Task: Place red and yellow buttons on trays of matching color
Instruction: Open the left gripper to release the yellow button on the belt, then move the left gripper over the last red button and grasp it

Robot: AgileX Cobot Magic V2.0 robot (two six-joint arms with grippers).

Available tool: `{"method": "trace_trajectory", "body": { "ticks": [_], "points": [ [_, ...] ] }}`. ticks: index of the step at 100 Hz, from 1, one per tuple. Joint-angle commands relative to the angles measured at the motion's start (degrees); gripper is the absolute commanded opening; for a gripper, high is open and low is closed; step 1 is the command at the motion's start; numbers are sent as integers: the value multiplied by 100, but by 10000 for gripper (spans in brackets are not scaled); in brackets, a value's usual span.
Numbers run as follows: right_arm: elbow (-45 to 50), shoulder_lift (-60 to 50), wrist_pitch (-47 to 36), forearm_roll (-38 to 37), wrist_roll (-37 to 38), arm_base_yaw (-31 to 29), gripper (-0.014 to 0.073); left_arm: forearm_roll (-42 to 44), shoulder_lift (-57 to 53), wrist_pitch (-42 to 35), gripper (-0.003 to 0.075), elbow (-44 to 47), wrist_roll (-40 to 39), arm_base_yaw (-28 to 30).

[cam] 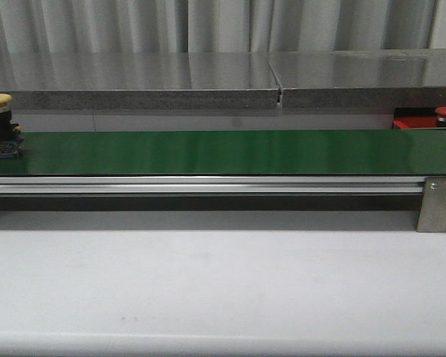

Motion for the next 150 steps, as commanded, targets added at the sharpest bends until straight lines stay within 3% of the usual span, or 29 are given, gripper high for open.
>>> {"method": "trace_trajectory", "body": {
  "ticks": [1, 74, 105, 150],
  "points": [
    [-151, -30, -309, 125, -14, 13, -118, -108, -222, -287, 657, -287, -54, 7],
    [-151, -30, -308, 125, -14, 13, -118, -206, 200, -148, 657, -705, -36, -26],
    [-151, -30, -308, 125, -14, 13, -118, -206, 200, 49, 586, -705, -36, -26],
    [-151, -30, -308, 125, -14, 13, -118, -210, 200, 286, 585, -705, -36, -26]
  ]
}}
